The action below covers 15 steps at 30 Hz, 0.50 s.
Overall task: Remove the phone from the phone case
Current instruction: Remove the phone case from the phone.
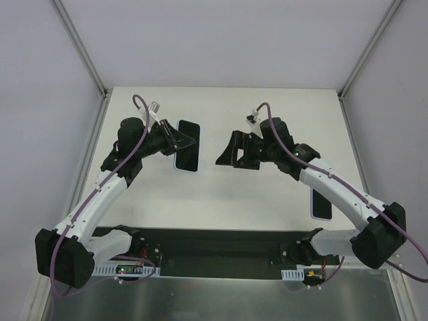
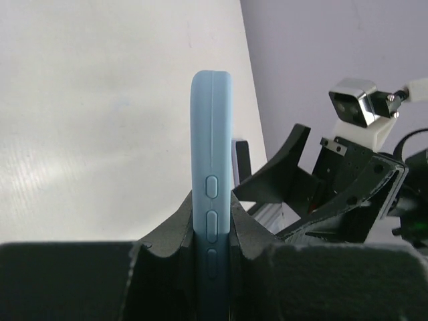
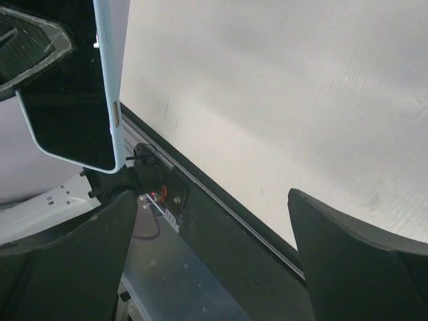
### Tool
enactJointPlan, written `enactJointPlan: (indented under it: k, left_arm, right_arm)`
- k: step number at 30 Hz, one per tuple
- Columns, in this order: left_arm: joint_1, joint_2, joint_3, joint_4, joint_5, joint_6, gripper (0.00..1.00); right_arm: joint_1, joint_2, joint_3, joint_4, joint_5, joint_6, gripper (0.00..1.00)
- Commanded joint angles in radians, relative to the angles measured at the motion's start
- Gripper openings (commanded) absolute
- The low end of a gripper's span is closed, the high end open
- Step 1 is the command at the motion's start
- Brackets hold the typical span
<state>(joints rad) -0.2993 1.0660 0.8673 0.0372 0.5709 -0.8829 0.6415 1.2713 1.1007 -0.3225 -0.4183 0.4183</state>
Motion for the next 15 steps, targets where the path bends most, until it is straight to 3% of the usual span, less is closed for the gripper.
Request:
enactJointPlan:
  k: [1, 6, 15]
  left_arm:
    - [0.006, -0.064, -0.016, 0.069, -0.132, -0.013, 0.0]
    - [0.006, -0.121, -0.08, 0.104, -0.198, -0.001, 0.0]
    - [0.006, -0.06, -0.065, 0.176, -0.074, -0.063, 0.0]
  right_arm:
    - [0.041, -0.027, -0.045, 0.064, 0.101, 0.154, 0.97]
    - [0.167, -0.032, -0.021, 0.111, 0.226, 0.218, 0.97]
    - [0.245, 0.088, 0.061, 0.089, 0.26, 0.243, 0.98]
